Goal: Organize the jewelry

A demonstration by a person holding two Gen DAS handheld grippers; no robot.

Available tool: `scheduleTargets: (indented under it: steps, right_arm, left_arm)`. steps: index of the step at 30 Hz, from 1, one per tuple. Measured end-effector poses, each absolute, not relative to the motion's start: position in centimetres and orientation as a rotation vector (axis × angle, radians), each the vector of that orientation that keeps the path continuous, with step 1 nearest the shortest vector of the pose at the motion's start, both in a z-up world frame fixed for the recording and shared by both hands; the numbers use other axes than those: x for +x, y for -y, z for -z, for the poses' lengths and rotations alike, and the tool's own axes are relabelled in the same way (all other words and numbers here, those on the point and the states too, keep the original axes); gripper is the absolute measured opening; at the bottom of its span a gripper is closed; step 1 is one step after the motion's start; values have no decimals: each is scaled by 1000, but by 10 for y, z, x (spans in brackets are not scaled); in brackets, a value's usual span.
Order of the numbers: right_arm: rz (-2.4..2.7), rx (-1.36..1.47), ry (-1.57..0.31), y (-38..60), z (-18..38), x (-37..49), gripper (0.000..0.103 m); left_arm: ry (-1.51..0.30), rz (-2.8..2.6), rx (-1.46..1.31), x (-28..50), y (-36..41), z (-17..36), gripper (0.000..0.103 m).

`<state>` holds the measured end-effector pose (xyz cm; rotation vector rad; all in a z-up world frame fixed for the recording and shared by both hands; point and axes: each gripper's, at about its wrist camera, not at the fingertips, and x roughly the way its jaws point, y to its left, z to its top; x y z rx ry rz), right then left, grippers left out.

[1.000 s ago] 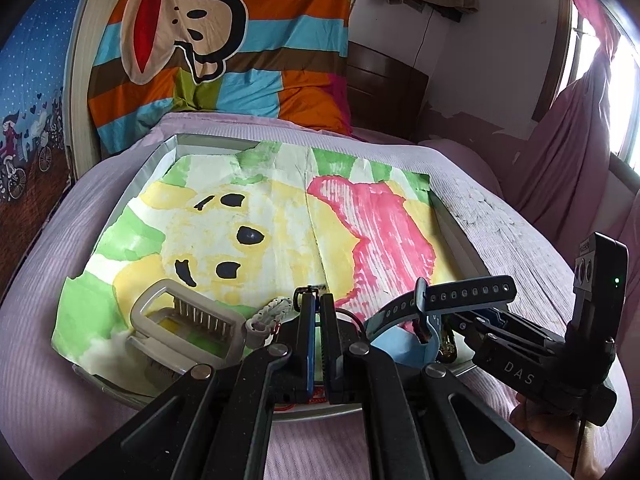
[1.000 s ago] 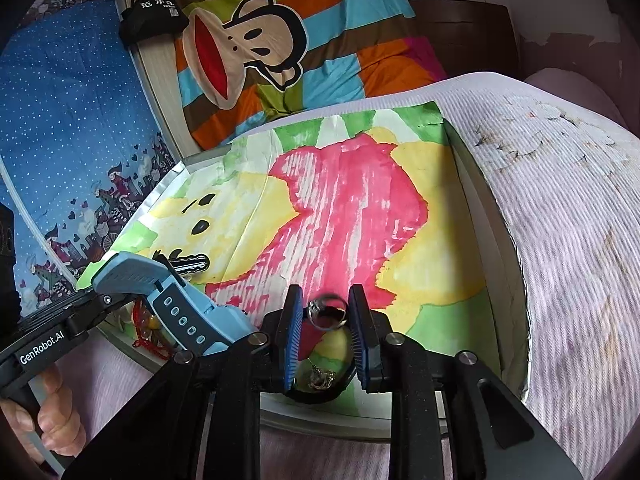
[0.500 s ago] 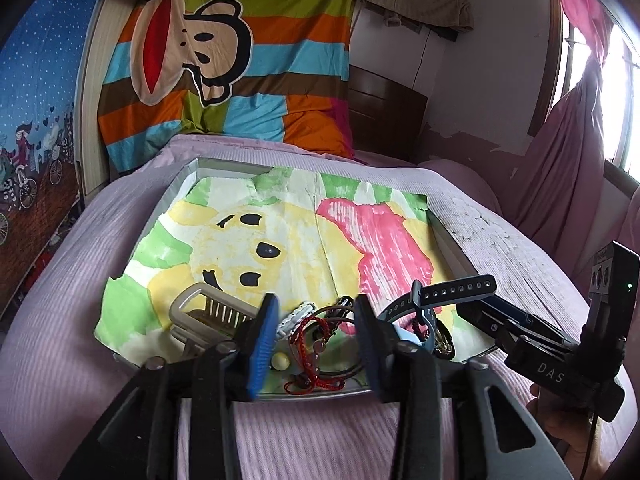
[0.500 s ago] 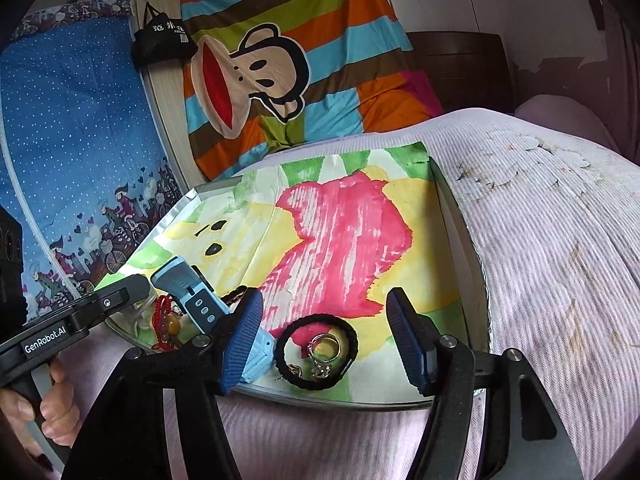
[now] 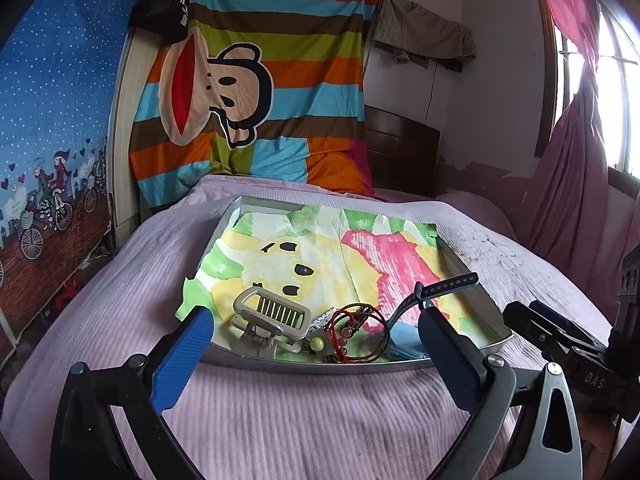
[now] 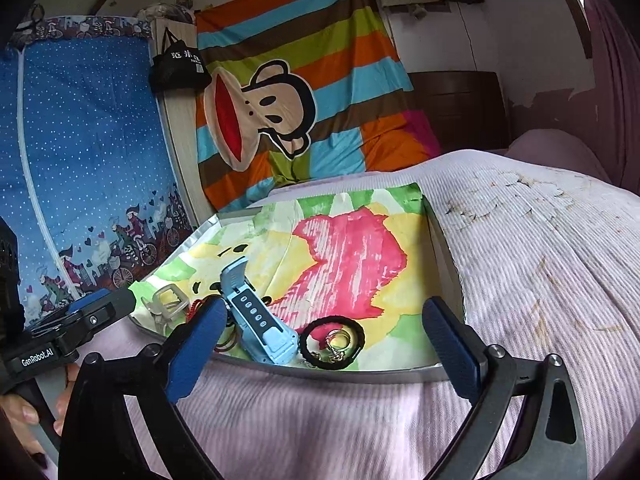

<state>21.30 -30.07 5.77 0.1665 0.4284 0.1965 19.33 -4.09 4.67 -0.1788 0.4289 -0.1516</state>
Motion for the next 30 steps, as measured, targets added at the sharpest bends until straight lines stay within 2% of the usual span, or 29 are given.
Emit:
scheduleTargets:
  steps: [16,30]
  right_arm:
    - [-200,131,-336,285,-82,143,102]
    - [-191,122,-329,275,-79,90,102]
  left_arm:
    - [-371,121,-158,143,23,-52,103]
    - [-358,92,-129,93,10,-49,103]
